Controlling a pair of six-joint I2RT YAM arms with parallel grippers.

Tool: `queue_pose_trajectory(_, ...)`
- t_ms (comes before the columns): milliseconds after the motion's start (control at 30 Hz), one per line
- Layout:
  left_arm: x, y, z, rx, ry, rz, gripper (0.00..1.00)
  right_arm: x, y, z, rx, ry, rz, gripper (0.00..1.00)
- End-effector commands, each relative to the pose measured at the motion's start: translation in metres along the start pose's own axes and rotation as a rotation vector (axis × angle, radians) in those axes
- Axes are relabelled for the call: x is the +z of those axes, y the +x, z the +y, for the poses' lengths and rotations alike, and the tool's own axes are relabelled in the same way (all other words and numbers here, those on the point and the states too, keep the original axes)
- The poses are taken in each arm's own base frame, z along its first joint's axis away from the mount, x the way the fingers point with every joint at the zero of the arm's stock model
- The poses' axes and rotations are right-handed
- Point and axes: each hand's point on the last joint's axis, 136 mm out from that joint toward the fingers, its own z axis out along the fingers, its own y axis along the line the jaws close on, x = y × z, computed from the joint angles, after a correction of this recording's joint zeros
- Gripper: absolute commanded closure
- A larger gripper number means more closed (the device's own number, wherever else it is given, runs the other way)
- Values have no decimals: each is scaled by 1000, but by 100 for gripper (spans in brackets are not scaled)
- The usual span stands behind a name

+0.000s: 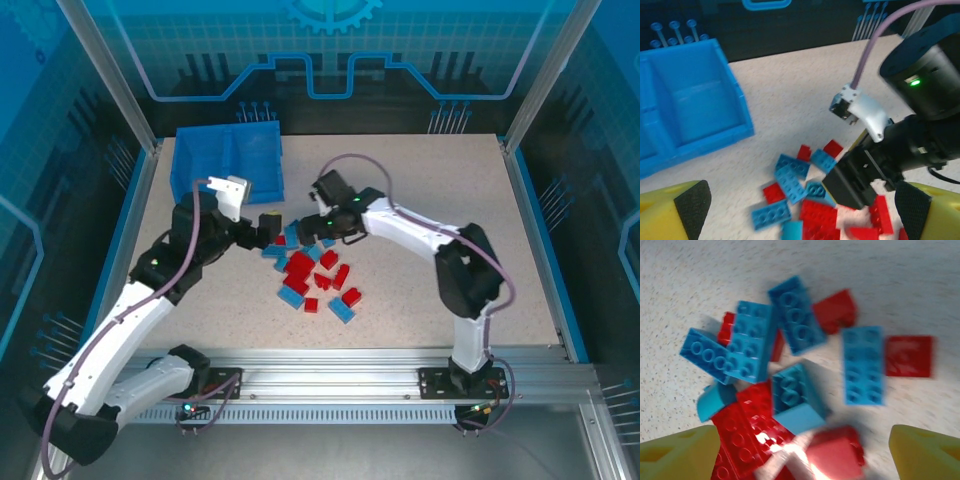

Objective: Sort the legos into containers by color

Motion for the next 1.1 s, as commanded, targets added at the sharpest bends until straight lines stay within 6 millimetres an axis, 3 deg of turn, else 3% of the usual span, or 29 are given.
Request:
queue_pose_trajectory(0,-28,60,23,101,-110,261,1,11,-14,18,-5,45,-6,16)
queue_pose_trajectory(100,-36,69,21,178,-80,248,1,32,-19,26,-30,91,-1,19)
queue_pose_trajectory(267,-29,85,19,248,-50,191,1,58,-19,30,-54,149,25,28)
queue_pose_trajectory(500,-21,95,23,292,-57,165,1,71,-12,31,-54,163,53,48)
queue_pose_trajectory(533,-21,96,23,294,-58,162,1,83,-5,27,-53,181,76,49)
queue_pose_trajectory(600,-20,98,22,297,-49,154,1,86,-3,27,-51,190,82,53)
queue_pose_trajectory(667,-21,99,21,297,-45,141,1,86,-3,26,-45,194,78,62)
queue_pose_trajectory(767,-22,97,20,296,-43,113,1,80,-8,28,-43,189,43,70)
queue_pose_trajectory(933,-23,90,27,285,-79,87,1,21,-46,46,-48,117,-132,71)
queue_pose_trajectory(1067,-31,76,43,207,-157,31,1,-21,-83,67,-79,44,-284,71)
